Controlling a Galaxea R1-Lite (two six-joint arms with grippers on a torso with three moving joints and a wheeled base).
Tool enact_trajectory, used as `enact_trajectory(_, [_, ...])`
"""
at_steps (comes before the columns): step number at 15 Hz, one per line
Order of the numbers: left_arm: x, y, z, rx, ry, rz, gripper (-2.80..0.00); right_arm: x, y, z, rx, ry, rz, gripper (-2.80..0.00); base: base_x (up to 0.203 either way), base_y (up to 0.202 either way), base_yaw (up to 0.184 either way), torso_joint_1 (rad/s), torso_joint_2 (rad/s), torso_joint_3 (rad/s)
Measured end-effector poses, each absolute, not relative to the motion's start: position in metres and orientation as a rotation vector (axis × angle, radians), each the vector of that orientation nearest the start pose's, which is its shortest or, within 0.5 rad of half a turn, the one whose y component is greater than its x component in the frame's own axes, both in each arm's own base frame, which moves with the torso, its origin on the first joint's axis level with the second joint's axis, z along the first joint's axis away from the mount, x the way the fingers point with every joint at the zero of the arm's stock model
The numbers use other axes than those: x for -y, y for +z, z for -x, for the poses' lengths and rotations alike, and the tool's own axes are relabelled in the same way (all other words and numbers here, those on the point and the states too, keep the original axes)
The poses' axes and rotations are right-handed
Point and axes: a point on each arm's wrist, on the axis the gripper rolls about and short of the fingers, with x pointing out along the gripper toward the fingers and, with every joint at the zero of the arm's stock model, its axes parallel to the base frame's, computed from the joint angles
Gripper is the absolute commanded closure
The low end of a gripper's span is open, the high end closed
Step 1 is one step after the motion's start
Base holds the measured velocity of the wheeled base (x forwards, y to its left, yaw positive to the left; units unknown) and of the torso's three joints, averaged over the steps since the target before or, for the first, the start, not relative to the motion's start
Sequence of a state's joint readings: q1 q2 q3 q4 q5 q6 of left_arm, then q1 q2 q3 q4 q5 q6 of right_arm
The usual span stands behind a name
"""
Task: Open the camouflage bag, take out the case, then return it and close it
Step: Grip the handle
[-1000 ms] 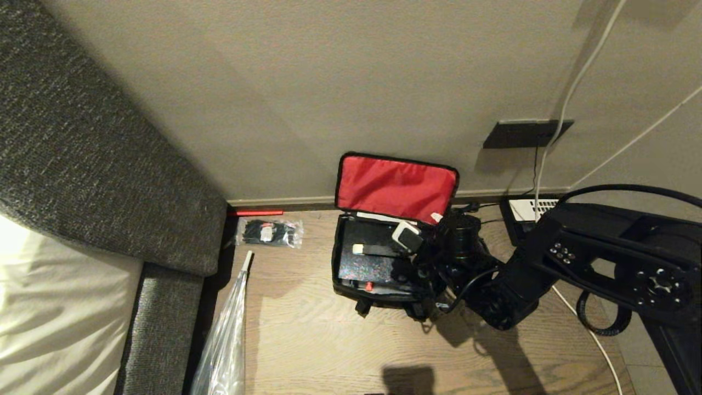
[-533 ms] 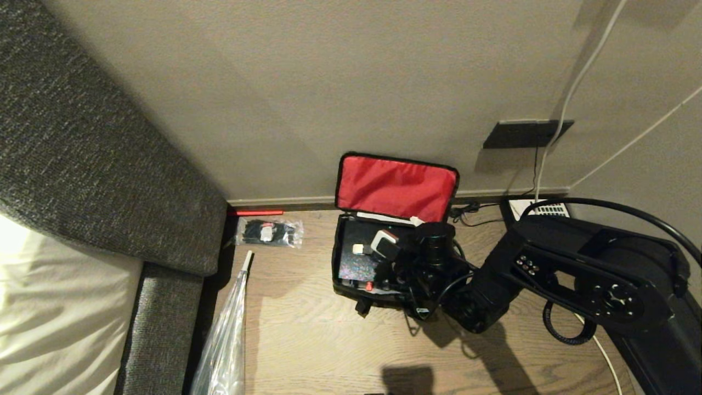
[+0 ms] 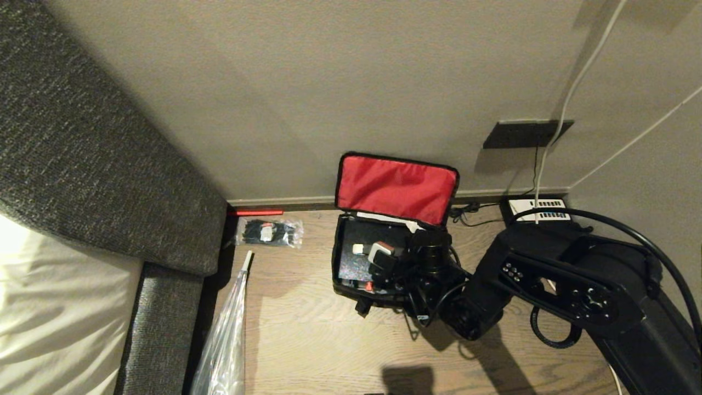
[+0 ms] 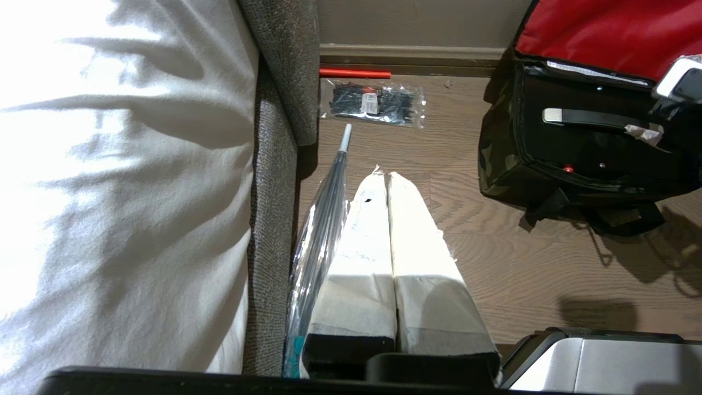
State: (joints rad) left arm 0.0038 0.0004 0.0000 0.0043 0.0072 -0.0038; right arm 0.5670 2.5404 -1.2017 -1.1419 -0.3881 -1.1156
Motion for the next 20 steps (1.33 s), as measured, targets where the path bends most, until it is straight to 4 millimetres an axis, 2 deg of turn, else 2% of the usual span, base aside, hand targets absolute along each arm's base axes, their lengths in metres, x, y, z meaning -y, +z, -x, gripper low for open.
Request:
enact_trajectory(5, [0.000,0.075,0.023,-0.005,0.011,0.004,0.00,-0.239,-0.018,-0.400,-0.036,0.166,1.249,-2.80,0.000,0.000,0.000,0.000,0.00,0.000])
enact_trajectory(10, [0.000,0.075,0.023,-0.004,0.011,0.004,0.00,-0.241,-0.028,-0.406,-0.037,0.157,1.267,-2.80,0.000,0.000,0.000,0.000,0.00,0.000])
enact_trajectory(15, [0.000,0.075,0.023,-0.004,0.011,0.004,0.00,-0.241,-0.031,-0.407,-0.061,0.163,1.277,-2.80,0.000,0.000,0.000,0.000,0.00,0.000])
enact_trajectory(20, [0.000,0.075,0.023,-0.005,0.011,0.004,0.00,-0.243,-0.028,-0.416,-0.052,0.124,1.267,-2.80,0.000,0.000,0.000,0.000,0.00,0.000])
